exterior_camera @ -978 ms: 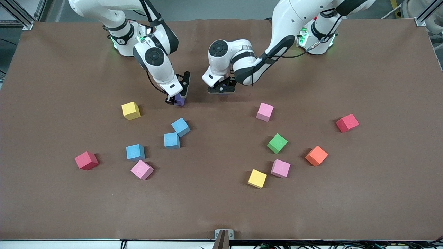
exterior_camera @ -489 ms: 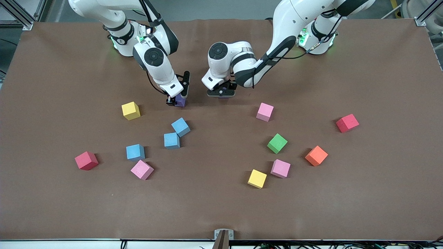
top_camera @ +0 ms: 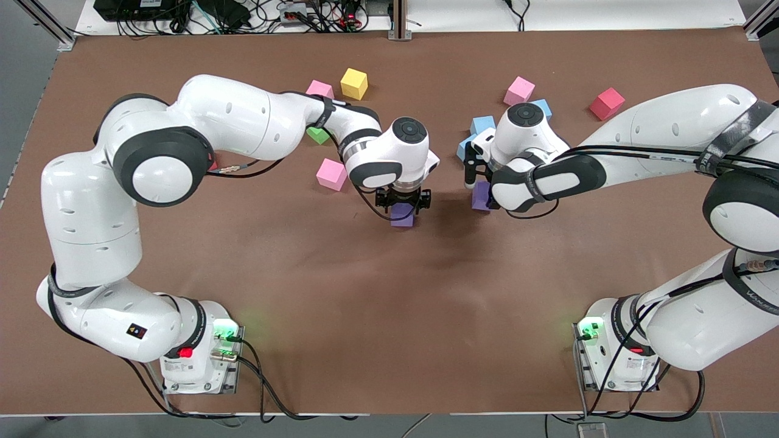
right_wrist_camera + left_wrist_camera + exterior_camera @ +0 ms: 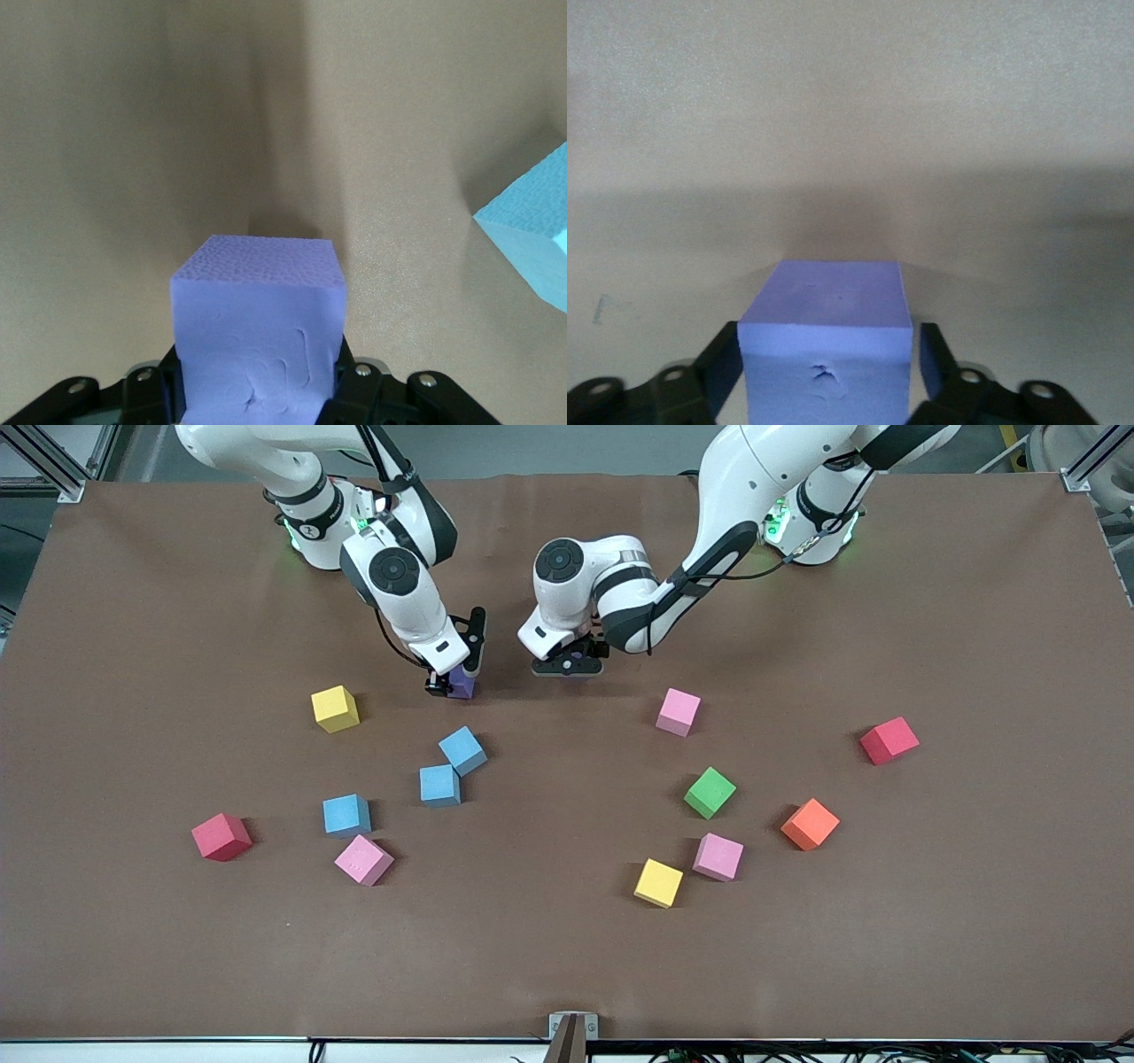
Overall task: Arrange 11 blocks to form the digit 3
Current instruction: 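Lower both purple blocks side by side at the table center, release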
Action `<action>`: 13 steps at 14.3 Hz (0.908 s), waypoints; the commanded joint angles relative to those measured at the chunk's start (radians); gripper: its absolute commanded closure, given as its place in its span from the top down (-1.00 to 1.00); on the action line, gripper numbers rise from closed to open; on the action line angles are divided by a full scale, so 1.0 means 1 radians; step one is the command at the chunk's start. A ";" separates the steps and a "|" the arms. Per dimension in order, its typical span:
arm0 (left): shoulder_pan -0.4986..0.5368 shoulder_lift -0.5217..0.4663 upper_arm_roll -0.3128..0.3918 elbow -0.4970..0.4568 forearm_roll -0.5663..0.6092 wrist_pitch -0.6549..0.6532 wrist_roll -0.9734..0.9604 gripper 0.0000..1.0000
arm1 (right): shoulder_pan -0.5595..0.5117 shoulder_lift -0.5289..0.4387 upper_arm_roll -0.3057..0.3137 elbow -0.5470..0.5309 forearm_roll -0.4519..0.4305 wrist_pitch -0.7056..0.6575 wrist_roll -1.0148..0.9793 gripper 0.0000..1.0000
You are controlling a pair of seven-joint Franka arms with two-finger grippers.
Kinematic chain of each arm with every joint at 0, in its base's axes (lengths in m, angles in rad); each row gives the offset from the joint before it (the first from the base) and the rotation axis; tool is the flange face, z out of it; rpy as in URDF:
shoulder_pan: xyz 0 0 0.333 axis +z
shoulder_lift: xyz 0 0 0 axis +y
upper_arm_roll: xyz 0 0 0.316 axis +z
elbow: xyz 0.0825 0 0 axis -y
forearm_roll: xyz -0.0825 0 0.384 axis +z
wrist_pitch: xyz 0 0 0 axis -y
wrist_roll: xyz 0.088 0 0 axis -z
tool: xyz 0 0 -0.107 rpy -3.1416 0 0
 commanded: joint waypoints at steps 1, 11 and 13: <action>-0.005 -0.026 0.001 0.017 0.023 -0.037 -0.079 1.00 | 0.000 -0.019 0.004 -0.005 0.009 -0.028 -0.008 -0.55; 0.145 -0.281 -0.036 0.025 -0.047 -0.292 -0.430 1.00 | 0.130 -0.014 0.008 0.011 0.018 -0.036 0.133 -0.55; 0.212 -0.288 -0.033 0.019 -0.078 -0.347 -0.462 1.00 | 0.164 -0.005 0.008 0.031 0.020 -0.036 0.183 -0.55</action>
